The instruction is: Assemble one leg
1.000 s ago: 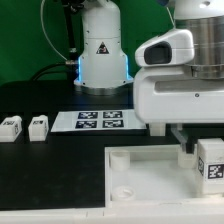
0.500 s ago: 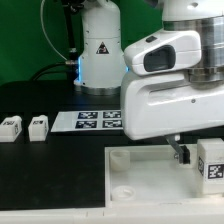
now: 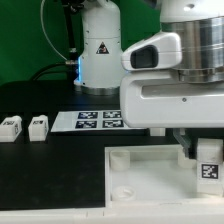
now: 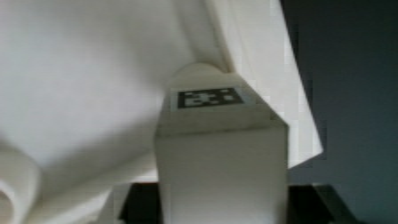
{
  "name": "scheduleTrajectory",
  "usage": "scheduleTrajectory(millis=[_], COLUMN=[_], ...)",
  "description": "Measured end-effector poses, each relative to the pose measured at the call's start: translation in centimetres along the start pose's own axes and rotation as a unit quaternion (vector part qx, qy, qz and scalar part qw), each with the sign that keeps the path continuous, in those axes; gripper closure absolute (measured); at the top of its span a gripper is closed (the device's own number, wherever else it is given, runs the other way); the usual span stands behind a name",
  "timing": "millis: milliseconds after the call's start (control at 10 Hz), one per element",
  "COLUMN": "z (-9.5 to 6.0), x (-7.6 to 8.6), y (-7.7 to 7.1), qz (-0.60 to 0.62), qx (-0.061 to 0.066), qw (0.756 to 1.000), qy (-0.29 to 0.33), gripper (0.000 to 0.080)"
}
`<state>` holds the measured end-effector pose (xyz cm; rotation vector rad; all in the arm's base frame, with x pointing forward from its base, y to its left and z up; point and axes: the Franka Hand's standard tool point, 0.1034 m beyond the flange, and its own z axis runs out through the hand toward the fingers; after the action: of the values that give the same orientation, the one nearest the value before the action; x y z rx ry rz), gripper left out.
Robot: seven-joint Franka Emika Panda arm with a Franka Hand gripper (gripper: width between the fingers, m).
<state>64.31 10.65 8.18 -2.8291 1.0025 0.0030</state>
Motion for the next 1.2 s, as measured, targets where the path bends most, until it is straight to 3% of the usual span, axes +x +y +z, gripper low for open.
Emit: scheduleTrajectory(millis=[200,500,700,800,1000,1200], z=[0.0,0.03,0.08,0.1,0.11,0.37], x=[0.05,-0.03,-0.38,-0.48,-0.47,-0.59], y=[0.78,0.81,0.52,0.39,0.4,0.55], qz=[0.165,0.266,0.398,0.449,0.421,0.278], qx=[0.027,0.026,0.025,0.032,0.033,0.03], qw=[0.986,0.964,0.917,0.893,0.906,0.96], qy=[-0.011,-0.015,-0.022,-0.027,-0.027,-0.019], gripper=[0.0509,0.0509,0.0508,0.0508,0.0508,0.0262])
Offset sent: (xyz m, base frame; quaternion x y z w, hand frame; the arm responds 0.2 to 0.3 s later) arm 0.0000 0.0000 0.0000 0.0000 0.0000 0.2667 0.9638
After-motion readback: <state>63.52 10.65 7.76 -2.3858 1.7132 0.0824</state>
